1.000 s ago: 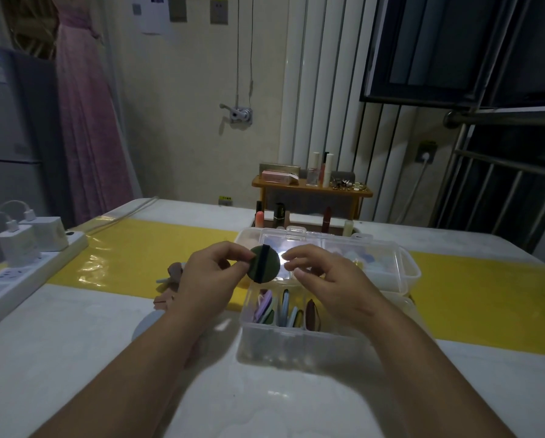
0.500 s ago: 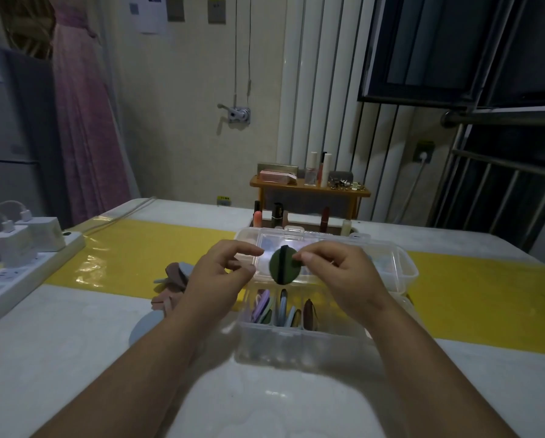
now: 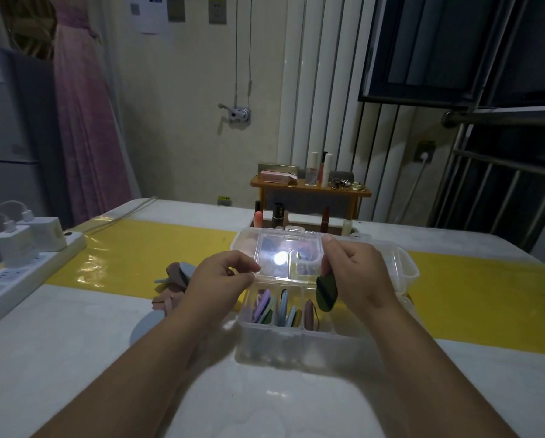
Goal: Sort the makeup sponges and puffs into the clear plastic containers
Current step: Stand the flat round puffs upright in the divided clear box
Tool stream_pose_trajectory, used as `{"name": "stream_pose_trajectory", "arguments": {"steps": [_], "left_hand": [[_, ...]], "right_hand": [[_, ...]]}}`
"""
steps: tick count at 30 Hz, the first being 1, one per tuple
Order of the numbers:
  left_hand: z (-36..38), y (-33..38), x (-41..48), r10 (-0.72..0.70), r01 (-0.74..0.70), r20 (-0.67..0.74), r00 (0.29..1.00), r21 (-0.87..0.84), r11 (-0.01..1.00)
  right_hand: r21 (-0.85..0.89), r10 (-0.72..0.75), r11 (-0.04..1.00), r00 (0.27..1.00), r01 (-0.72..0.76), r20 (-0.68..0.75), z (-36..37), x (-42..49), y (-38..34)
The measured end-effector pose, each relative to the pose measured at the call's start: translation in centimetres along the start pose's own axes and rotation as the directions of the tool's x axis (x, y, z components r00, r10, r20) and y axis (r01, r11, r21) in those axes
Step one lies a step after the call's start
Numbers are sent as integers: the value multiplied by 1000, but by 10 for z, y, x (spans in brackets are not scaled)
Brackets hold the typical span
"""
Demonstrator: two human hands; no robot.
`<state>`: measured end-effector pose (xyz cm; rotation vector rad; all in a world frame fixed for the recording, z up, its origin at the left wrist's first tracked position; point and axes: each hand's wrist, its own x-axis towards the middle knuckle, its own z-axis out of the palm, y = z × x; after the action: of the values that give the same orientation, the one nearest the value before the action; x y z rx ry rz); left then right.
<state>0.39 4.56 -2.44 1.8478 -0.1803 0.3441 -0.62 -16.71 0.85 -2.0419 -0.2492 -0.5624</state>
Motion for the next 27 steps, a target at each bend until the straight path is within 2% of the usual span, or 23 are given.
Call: {"name": "stream_pose_trajectory", "arguments": {"steps": [16,27], "left_hand": [[0,4,-2,-23,22,19,1000,37,999],[-3,5,-2,-23,23,-9,1000,4,1000]], "right_hand": [[-351,33,935,975,47,219,0,-5,-6],[-376,79,926,958,31,274,0,-7,-9]]}}
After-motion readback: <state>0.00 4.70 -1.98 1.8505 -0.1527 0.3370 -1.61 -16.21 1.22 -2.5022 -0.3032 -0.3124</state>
